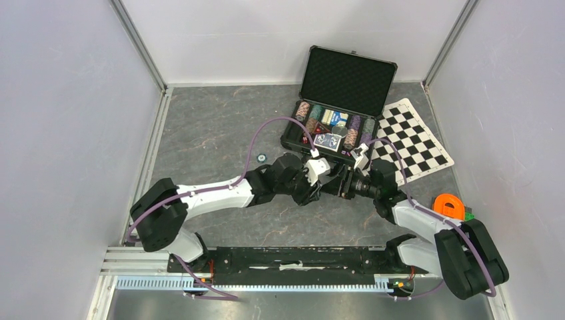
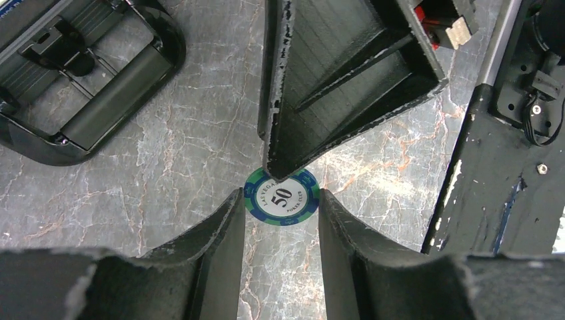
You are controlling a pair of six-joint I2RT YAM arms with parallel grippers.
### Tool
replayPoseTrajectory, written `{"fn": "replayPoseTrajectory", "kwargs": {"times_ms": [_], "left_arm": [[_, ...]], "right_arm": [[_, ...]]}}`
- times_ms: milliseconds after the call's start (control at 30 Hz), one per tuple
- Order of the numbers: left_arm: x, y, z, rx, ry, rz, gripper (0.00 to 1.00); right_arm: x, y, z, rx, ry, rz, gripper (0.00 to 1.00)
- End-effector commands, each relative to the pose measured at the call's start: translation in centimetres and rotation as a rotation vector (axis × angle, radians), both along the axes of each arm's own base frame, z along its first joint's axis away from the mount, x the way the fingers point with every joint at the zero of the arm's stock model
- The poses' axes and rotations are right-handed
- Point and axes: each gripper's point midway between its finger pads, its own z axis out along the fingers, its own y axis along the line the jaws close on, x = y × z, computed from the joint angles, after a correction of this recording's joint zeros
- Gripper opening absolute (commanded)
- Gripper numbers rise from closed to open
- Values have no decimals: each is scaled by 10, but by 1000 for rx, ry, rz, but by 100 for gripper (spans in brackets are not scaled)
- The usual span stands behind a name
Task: Pack up texas hold em set
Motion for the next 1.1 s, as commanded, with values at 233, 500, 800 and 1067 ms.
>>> {"fn": "replayPoseTrajectory", "kwargs": {"times_ms": [233, 500, 800, 1067], "left_arm": [[-2, -19, 28, -53, -105, -63, 42], [0, -31, 31, -45, -132, -54, 42], [5, -29, 38, -74, -114, 40, 100], [24, 33, 44, -46, -95, 366, 100]], "right_arm": [[-7, 6, 10, 55, -8, 56, 37], [-16, 11, 21, 111, -1, 104, 17], [30, -27, 6, -287, -190, -34, 0], [92, -104, 48, -738, -445, -314, 0]]}}
